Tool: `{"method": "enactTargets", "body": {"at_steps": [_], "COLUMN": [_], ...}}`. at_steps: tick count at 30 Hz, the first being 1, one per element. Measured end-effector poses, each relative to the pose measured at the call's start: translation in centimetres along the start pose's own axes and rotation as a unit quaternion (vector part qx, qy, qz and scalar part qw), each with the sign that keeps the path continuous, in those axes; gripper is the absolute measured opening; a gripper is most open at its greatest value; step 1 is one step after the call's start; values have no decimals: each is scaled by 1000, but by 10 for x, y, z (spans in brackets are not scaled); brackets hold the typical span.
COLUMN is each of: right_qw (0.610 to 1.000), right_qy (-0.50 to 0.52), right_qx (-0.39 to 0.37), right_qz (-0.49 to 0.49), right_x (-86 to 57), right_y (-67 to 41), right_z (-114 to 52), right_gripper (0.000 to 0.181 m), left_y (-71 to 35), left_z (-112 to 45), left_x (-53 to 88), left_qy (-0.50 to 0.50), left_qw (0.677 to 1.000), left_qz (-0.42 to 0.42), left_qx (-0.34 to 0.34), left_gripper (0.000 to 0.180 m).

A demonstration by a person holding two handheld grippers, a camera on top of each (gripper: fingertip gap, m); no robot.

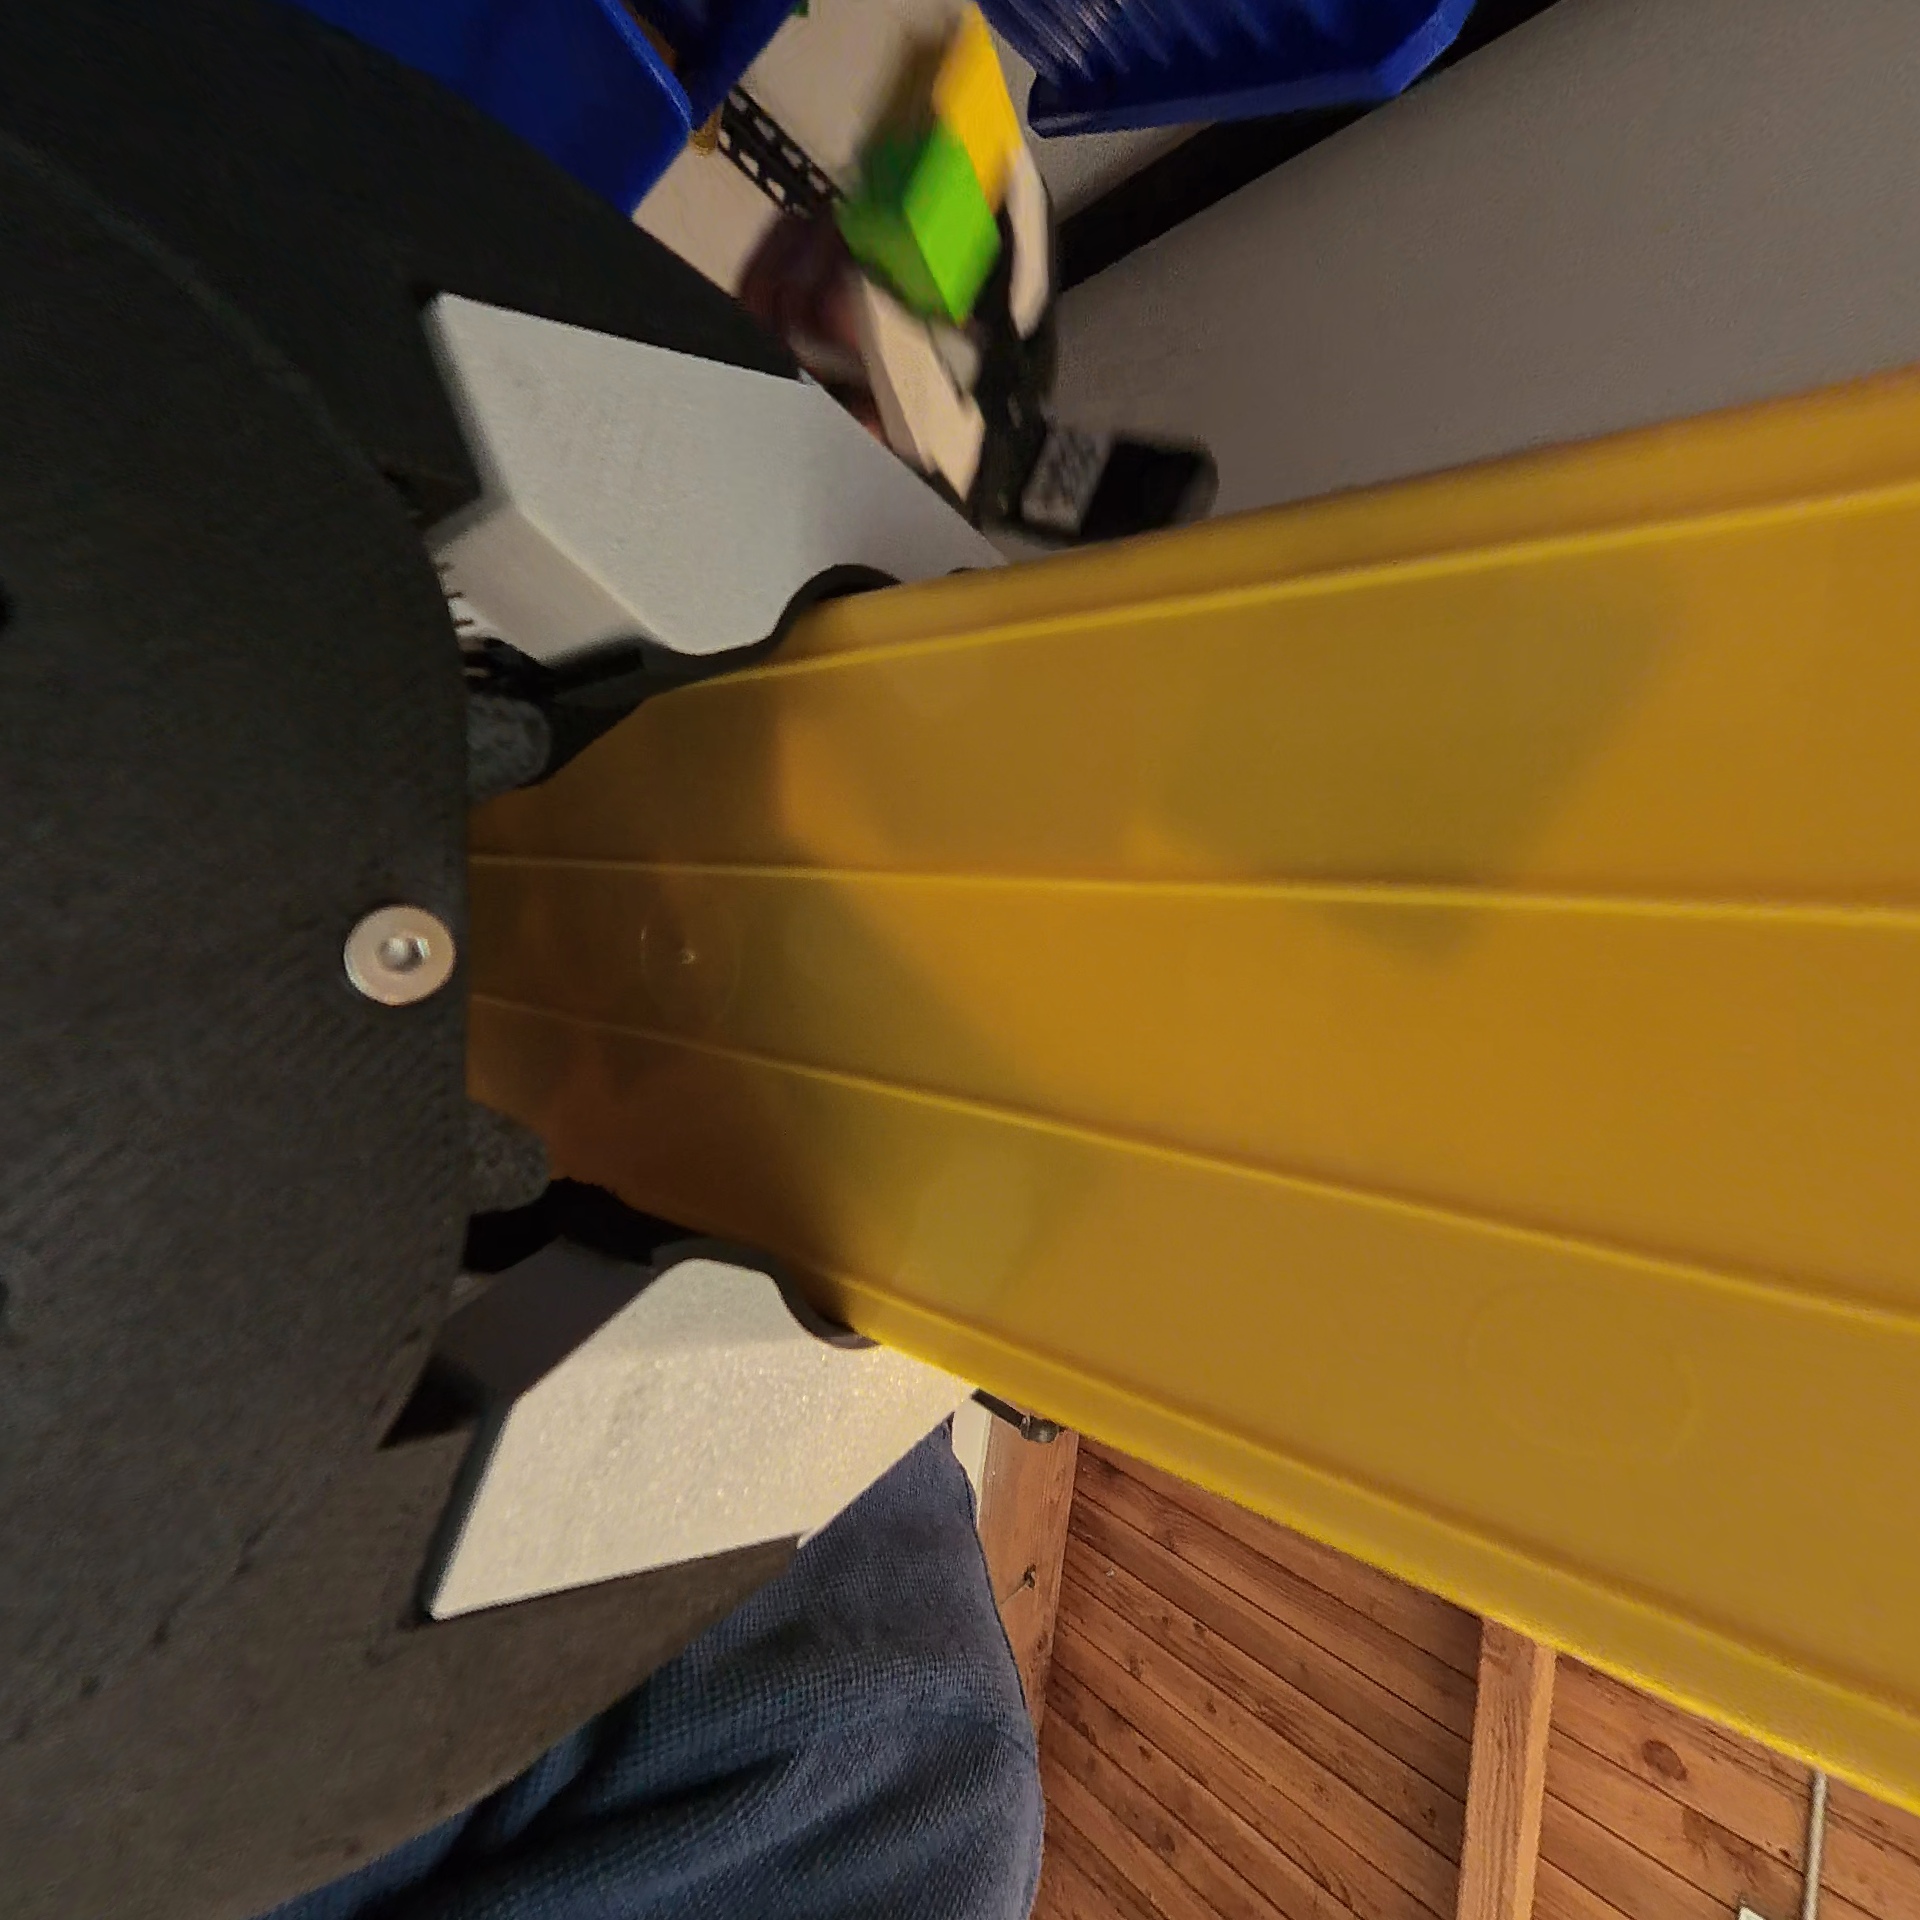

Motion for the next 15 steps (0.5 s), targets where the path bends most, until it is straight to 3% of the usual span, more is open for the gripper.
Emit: {"method": "enactTargets", "body": {"at_steps": [5, 7, 9, 13, 15], "right_qw": [978, 968, 962, 952, 953], "right_qy": [-95, -131, -136, -179, -168], "right_qx": [-103, -103, -76, -84, -85], "right_qz": [154, 186, 226, 233, 236], "right_x": [115, 156, 185, 224, 237], "right_y": [-127, -161, -181, -240, -275], "right_z": [27, 1, -35, -75, -96], "right_gripper": [54, 57, 77, 70, 80], "left_y": [-13, -21, -33, -72, -98], "left_z": [-7, -12, -14, -14, -11], "left_x": [-21, -39, -62, -129, -171], "left_qy": [11, 20, 29, 30, 26], "left_qw": [1000, 1000, 999, 998, 997], "left_qz": [-3, -9, -18, -53, -78], "left_qx": [-1, 1, -2, -4, -2], "left_gripper": [125, 125, 125, 125, 125]}}
Point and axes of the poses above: each gripper's, where its closed fingertips meet, z back along the fingers, y out of its underside, x = y × z across the jaws, the point moved 1 cm from there along z, back along the fingers, and after that the axes turned 13 degrees about y, right-handed, at the moved point
